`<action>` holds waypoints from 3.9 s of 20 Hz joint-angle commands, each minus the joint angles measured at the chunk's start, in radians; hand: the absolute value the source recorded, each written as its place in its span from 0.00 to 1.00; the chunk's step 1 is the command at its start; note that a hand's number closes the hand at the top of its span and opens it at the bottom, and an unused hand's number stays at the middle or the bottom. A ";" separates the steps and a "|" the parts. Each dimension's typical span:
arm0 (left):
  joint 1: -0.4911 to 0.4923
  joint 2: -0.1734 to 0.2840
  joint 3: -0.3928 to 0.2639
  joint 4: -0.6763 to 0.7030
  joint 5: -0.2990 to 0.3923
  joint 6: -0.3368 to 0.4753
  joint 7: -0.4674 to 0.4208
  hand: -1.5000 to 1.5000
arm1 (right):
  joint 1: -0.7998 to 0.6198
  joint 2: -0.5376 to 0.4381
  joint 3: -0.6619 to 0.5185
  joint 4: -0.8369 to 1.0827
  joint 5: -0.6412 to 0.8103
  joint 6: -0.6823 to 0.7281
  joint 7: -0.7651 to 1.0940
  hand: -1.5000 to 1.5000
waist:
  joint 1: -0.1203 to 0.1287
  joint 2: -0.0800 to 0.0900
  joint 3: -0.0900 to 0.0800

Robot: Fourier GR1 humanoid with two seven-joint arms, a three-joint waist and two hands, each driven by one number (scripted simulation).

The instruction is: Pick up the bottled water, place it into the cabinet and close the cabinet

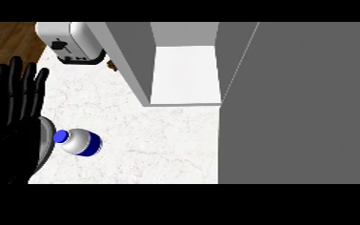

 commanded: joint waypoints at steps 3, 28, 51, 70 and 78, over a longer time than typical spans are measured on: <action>0.081 -0.070 0.056 -0.034 -0.179 0.195 -0.004 0.00 | 0.030 0.011 0.027 -0.061 -0.009 0.005 0.044 0.00 | 0.019 0.003 -0.010; 0.308 -0.091 -0.396 -0.389 -0.783 0.911 0.592 0.00 | 0.313 0.063 0.467 -0.442 0.092 -0.002 0.306 0.00 | 0.007 0.003 -0.006; 0.349 -0.091 -0.340 -0.293 -0.755 0.898 0.626 0.00 | 0.280 0.013 0.625 -0.490 0.226 -0.168 0.369 0.00 | 0.009 0.003 -0.010; 0.233 -0.025 -0.118 0.075 -0.329 0.956 0.327 0.00 | 0.269 -0.092 0.699 -0.527 0.246 -0.258 0.379 0.00 | 0.001 0.002 -0.012; 0.198 -0.084 -0.062 0.298 -0.084 0.899 0.022 0.00 | 0.227 -0.118 0.645 -0.520 0.194 -0.276 0.380 0.00 | 0.005 0.005 -0.012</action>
